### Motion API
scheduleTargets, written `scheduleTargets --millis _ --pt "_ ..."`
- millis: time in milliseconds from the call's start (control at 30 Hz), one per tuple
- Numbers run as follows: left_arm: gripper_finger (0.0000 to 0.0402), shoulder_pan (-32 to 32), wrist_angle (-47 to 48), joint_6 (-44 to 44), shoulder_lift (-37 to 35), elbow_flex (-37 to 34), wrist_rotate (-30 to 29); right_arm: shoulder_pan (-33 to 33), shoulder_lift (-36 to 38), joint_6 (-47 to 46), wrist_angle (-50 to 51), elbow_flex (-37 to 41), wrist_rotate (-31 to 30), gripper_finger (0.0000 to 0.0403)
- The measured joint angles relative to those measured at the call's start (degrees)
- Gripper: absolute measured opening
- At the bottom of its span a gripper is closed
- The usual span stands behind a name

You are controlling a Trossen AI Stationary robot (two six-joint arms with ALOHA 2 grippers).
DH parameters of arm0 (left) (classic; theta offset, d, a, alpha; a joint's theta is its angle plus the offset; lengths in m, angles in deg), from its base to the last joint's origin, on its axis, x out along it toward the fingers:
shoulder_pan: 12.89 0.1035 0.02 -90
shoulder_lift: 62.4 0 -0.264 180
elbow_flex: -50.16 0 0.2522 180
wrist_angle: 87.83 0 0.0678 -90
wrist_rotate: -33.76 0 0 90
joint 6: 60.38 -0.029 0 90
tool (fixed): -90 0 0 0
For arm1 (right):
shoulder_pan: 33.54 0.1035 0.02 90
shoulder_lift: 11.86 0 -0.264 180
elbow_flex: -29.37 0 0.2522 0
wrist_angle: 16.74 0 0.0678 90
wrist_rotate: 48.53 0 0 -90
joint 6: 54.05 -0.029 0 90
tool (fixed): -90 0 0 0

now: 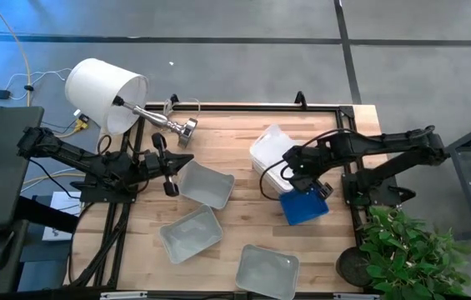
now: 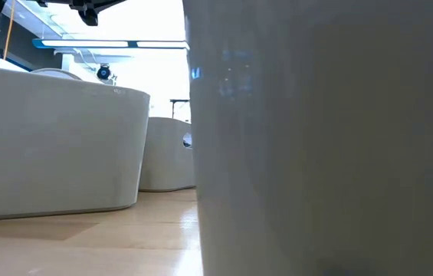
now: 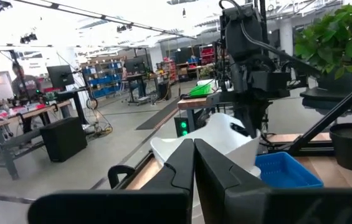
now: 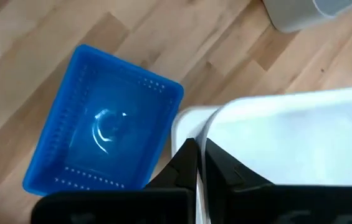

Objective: Stack baskets by color
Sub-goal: Stack the top white bin on top of the white bin

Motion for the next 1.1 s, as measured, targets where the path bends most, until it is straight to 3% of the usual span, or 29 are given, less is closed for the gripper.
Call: scheduleTargets --millis 433,633,1100 --pt "0.0 0.0 -0.03 -1.19 0.0 0.0 0.0 -0.21 -0.05 0.22 -3.17 4.96 1.25 0.0" --pt "0.0 0.02 -0.2 -1.2 0.0 0.0 -0.02 -0.27 0.01 1.8 -7.36 4.96 7.33 0.0" --pt "0.0001 0.0 -0.07 -1.19 0.0 0.0 -0.01 -0.25 0.01 -3.89 -8.93 4.96 4.47 0.0"
